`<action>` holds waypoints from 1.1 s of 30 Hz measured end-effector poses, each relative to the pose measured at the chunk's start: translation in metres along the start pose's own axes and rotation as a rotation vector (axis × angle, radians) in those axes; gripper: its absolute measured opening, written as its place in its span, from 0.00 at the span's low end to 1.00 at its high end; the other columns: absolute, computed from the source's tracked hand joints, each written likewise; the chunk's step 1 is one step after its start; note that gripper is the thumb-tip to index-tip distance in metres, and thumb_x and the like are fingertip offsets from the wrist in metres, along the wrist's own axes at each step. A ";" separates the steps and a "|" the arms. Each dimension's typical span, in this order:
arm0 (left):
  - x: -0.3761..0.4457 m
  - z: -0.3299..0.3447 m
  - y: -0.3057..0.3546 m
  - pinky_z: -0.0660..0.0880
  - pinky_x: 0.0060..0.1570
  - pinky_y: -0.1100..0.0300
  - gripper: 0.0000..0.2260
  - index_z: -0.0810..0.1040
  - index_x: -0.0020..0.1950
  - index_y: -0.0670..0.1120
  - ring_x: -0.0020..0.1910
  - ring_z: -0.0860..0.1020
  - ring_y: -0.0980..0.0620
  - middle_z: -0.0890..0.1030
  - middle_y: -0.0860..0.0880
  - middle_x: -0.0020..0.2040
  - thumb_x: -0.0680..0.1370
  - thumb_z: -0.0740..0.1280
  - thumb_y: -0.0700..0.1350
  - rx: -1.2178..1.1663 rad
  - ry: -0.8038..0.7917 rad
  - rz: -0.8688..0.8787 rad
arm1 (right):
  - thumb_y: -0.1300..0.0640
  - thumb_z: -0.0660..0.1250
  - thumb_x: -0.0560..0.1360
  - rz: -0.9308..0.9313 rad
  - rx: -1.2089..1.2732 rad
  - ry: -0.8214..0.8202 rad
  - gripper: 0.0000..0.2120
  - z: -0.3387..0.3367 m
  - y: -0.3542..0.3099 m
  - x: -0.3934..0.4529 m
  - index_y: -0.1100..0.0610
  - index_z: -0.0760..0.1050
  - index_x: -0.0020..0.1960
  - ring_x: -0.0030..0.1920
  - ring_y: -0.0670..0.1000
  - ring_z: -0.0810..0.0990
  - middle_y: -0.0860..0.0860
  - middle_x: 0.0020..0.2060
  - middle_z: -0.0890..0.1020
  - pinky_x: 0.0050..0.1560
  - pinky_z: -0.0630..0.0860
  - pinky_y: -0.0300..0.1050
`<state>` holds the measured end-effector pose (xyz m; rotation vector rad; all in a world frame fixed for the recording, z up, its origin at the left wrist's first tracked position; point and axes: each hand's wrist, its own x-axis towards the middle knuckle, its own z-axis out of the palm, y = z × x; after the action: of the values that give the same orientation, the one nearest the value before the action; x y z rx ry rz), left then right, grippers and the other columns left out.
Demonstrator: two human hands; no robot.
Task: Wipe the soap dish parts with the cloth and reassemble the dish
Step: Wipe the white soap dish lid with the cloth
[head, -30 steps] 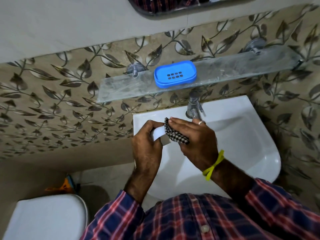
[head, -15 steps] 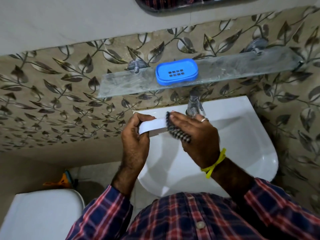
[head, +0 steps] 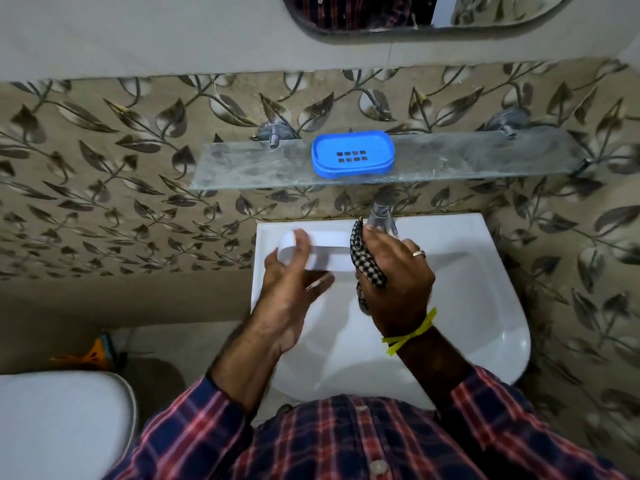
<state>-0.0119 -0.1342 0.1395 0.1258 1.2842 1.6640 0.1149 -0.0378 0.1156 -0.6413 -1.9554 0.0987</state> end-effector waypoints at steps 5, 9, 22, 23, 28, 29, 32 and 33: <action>0.014 0.011 0.005 0.81 0.43 0.57 0.47 0.67 0.74 0.41 0.55 0.81 0.46 0.79 0.38 0.64 0.65 0.72 0.69 -0.086 0.142 0.065 | 0.64 0.67 0.78 -0.142 0.128 -0.053 0.10 -0.006 -0.022 -0.005 0.66 0.82 0.57 0.58 0.55 0.84 0.60 0.58 0.83 0.53 0.79 0.52; 0.014 0.004 0.004 0.81 0.46 0.56 0.41 0.70 0.73 0.43 0.55 0.81 0.47 0.79 0.44 0.60 0.70 0.68 0.70 -0.089 0.088 0.082 | 0.67 0.74 0.72 -0.208 0.239 -0.295 0.17 -0.025 -0.002 -0.004 0.62 0.81 0.60 0.57 0.54 0.82 0.56 0.63 0.81 0.55 0.77 0.49; 0.002 0.009 -0.013 0.75 0.63 0.54 0.21 0.87 0.55 0.53 0.58 0.83 0.50 0.85 0.49 0.57 0.79 0.57 0.59 -0.224 -0.247 -0.112 | 0.70 0.68 0.65 0.161 0.344 -0.330 0.20 -0.003 -0.033 0.028 0.62 0.83 0.56 0.55 0.55 0.84 0.56 0.54 0.86 0.58 0.79 0.54; 0.003 0.007 -0.012 0.74 0.65 0.53 0.20 0.85 0.59 0.54 0.59 0.82 0.50 0.84 0.48 0.59 0.80 0.57 0.59 -0.235 -0.231 -0.105 | 0.69 0.69 0.65 0.118 0.329 -0.364 0.21 -0.004 -0.031 0.024 0.62 0.83 0.57 0.57 0.55 0.83 0.56 0.56 0.85 0.59 0.79 0.55; 0.009 0.006 -0.011 0.74 0.65 0.49 0.23 0.68 0.76 0.59 0.65 0.78 0.46 0.79 0.47 0.67 0.80 0.57 0.60 -0.191 -0.240 -0.050 | 0.69 0.69 0.66 0.063 0.247 -0.379 0.20 -0.003 -0.018 0.019 0.61 0.83 0.57 0.56 0.55 0.84 0.55 0.56 0.85 0.57 0.78 0.57; 0.009 0.008 -0.009 0.76 0.64 0.50 0.23 0.68 0.76 0.59 0.64 0.79 0.46 0.80 0.47 0.65 0.80 0.57 0.60 -0.197 -0.244 -0.048 | 0.70 0.70 0.67 0.086 0.249 -0.363 0.19 -0.001 -0.022 0.020 0.61 0.83 0.57 0.56 0.54 0.84 0.55 0.55 0.85 0.58 0.78 0.56; 0.014 0.008 0.001 0.79 0.57 0.49 0.24 0.69 0.75 0.59 0.59 0.80 0.43 0.83 0.46 0.60 0.80 0.56 0.60 -0.244 -0.249 -0.034 | 0.67 0.64 0.71 -0.009 0.204 -0.397 0.18 -0.004 -0.033 0.005 0.61 0.82 0.59 0.58 0.53 0.82 0.55 0.58 0.84 0.62 0.75 0.51; 0.014 0.008 0.003 0.80 0.55 0.48 0.25 0.69 0.75 0.59 0.59 0.80 0.43 0.84 0.46 0.59 0.78 0.57 0.61 -0.253 -0.254 -0.030 | 0.66 0.62 0.72 -0.043 0.192 -0.406 0.18 -0.008 -0.033 -0.001 0.61 0.82 0.58 0.58 0.52 0.82 0.55 0.58 0.84 0.62 0.75 0.50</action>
<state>-0.0157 -0.1183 0.1395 0.1590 0.8755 1.7082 0.1091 -0.0676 0.1299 -0.4769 -2.3119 0.4119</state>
